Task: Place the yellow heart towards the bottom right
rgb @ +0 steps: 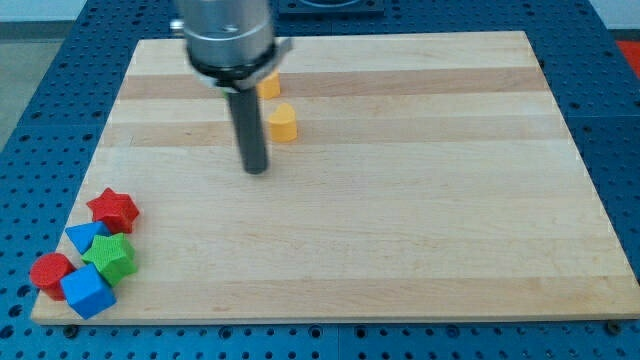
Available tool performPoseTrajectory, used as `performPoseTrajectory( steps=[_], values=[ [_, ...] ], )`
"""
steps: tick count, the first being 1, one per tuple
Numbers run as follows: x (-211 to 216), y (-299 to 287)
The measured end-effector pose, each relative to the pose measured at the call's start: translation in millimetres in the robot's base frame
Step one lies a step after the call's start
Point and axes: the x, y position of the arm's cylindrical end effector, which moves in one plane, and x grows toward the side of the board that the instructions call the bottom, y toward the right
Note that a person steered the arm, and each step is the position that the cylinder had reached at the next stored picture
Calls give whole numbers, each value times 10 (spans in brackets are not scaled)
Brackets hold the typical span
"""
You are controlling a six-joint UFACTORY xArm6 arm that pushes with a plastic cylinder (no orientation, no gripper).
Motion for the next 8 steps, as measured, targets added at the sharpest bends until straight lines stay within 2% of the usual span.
performPoseTrajectory(
  steps=[1,2,3,4,5,7,8],
  values=[
    [-202,-561],
    [-644,-656],
    [-743,-231],
    [-680,428],
    [-607,808],
    [-954,948],
    [-577,1273]
  ],
)
